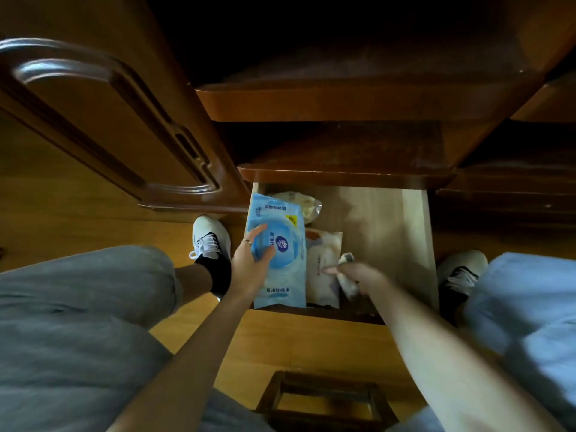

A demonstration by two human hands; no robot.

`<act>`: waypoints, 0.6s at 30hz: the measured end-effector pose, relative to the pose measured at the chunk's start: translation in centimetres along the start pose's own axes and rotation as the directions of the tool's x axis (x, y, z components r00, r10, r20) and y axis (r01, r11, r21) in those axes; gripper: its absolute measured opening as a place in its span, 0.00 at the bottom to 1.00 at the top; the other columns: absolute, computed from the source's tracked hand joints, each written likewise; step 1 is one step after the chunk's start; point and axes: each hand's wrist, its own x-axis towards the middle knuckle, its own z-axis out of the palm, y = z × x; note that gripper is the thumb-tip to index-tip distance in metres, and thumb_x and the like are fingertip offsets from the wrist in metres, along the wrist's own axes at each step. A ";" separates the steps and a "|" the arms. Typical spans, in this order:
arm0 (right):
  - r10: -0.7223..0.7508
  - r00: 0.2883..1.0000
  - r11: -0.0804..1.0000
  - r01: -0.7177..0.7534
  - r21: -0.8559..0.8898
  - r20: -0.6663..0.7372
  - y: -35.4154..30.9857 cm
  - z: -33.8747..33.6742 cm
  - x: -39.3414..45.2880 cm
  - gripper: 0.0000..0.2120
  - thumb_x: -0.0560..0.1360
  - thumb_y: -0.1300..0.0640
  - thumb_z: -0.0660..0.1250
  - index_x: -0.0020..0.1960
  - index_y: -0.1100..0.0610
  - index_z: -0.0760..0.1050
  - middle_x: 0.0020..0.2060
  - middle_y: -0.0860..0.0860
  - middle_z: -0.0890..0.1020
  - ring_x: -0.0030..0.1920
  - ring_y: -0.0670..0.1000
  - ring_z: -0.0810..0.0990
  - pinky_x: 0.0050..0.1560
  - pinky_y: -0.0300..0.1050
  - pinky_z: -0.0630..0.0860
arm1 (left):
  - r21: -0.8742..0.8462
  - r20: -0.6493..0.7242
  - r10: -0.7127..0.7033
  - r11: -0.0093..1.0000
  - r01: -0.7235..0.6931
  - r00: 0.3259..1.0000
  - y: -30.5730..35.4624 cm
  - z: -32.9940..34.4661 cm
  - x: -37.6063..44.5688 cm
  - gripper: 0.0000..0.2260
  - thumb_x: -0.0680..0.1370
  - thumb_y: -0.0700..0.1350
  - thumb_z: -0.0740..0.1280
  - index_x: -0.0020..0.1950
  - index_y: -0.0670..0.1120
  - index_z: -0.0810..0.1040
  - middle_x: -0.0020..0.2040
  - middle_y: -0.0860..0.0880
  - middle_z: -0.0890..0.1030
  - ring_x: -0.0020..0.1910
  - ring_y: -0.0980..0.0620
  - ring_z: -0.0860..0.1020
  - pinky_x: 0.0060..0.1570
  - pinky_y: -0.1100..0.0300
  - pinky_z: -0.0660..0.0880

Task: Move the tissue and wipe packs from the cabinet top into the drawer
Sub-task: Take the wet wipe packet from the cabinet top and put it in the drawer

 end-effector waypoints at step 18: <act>-0.522 0.851 0.815 0.517 0.262 -0.057 2.6 -12.3 -9.8 0.27 0.62 0.41 0.84 0.57 0.49 0.84 0.55 0.52 0.87 0.57 0.55 0.86 0.60 0.59 0.80 | -0.431 0.156 -0.077 0.892 0.138 0.985 3.3 3.6 0.8 0.08 0.81 0.44 0.68 0.57 0.52 0.84 0.54 0.54 0.86 0.55 0.47 0.84 0.44 0.56 0.83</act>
